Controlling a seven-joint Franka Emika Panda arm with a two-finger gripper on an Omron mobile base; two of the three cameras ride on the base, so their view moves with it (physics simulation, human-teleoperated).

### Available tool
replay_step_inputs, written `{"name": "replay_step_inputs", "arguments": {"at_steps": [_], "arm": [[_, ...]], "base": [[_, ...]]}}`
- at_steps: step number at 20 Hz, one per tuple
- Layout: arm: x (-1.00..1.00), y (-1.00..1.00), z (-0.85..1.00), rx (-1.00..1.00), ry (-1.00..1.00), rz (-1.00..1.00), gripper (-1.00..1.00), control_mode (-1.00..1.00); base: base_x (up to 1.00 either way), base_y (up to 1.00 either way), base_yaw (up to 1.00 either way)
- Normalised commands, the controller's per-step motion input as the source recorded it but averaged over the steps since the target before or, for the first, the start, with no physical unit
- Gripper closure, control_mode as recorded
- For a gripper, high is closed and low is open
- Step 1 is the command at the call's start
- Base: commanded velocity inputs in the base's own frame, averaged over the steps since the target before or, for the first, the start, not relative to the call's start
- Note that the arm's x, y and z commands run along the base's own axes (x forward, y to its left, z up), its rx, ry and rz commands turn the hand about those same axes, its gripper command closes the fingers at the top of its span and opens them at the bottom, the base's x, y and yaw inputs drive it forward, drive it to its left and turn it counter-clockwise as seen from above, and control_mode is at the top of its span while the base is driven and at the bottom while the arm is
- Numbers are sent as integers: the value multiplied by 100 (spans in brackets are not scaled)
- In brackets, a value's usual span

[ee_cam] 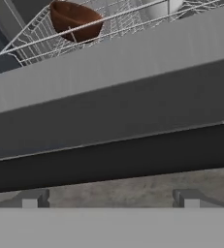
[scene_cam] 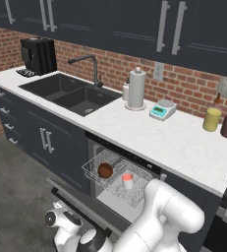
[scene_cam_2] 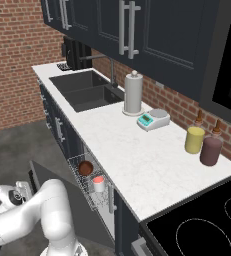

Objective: Pick up the cup and bowl from the counter, place them in the dishwasher, and close the dishwasher door.

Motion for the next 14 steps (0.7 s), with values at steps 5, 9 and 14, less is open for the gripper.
{"name": "replay_step_inputs", "arguments": {"at_steps": [5,9,14], "arm": [[0,-71,-1,5,-20,-14,-100,-100],[3,-93,0,8,-22,-12,-100,-100],[39,-95,0,11,-16,-9,-100,-100]], "base": [[0,0,0],[0,0,0],[0,0,0]]}}
